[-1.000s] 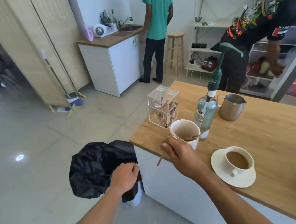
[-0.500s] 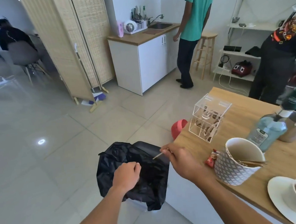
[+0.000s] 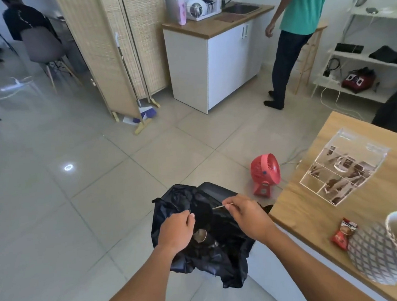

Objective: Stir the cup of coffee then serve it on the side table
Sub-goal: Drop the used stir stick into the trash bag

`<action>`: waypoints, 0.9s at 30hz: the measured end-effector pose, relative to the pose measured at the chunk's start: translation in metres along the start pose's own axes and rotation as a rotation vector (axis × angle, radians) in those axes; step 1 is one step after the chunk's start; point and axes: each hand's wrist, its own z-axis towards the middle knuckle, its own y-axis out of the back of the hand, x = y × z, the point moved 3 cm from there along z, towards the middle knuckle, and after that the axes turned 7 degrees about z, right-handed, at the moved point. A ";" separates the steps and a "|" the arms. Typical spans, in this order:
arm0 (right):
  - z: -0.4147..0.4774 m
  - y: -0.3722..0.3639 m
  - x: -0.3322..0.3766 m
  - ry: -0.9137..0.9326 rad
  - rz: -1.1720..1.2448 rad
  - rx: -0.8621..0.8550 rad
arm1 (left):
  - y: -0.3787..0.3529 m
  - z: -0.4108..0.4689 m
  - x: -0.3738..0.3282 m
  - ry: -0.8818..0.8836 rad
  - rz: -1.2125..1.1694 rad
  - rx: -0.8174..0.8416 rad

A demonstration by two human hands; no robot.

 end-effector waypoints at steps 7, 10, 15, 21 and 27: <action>0.030 -0.031 -0.017 -0.122 0.008 0.076 | -0.015 0.025 0.027 -0.016 0.014 0.057; 0.036 -0.041 -0.027 -0.158 0.000 0.097 | -0.025 0.031 0.036 -0.015 -0.009 0.102; 0.047 -0.057 -0.042 -0.201 -0.017 0.123 | -0.039 0.036 0.045 0.005 -0.018 0.155; 0.063 -0.079 -0.057 -0.256 -0.043 0.202 | -0.050 0.048 0.050 0.017 -0.054 0.150; 0.085 -0.095 -0.063 -0.283 -0.030 0.241 | -0.057 0.060 0.055 0.030 -0.089 0.151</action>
